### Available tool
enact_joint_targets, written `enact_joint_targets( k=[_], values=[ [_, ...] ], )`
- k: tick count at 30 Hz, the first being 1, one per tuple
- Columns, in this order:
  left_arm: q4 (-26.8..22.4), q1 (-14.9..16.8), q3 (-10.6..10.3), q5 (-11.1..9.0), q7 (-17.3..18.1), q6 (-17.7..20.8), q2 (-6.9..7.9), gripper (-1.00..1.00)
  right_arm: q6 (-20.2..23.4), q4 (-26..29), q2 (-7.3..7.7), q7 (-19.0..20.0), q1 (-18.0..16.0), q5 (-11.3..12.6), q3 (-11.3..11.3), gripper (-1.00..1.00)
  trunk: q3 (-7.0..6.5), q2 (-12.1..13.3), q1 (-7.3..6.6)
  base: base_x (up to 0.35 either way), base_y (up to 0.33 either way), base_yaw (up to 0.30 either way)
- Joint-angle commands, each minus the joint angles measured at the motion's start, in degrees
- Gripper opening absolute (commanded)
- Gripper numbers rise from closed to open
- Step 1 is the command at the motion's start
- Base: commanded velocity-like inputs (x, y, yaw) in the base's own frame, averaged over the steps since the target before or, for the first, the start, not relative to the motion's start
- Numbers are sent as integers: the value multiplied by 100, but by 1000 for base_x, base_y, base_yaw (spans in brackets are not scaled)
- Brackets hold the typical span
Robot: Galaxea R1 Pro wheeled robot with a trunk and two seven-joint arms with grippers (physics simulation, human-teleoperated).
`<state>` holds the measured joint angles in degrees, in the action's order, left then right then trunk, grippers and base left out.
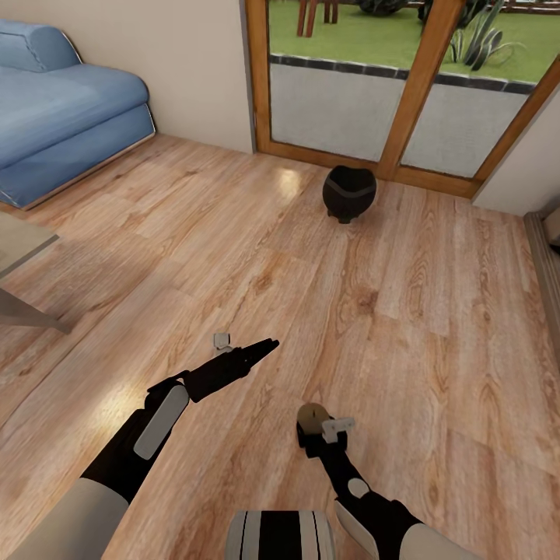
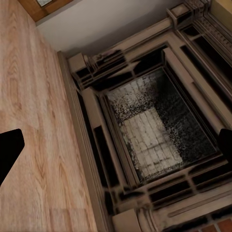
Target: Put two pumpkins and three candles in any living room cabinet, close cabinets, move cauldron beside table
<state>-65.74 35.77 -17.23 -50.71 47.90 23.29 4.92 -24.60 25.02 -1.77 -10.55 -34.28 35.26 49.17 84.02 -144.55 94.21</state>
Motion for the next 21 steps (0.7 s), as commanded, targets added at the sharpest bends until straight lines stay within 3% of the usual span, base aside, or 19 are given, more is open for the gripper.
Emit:
enact_joint_targets(
  k=[1,18,21],
  values=[
    [0,0,0,0,0,0,0,100,-1,12,1,-2,0,7,-3,-100,0,0,0,0,0,0],
    [0,0,0,0,-2,0,0,100,21,192,4,-88,1,15,-19,-100,0,0,0,0,0,0],
    [0,0,0,3,-9,0,0,100,63,503,114,-85,1,46,-21,-100,0,0,0,0,0,0]
  ],
)
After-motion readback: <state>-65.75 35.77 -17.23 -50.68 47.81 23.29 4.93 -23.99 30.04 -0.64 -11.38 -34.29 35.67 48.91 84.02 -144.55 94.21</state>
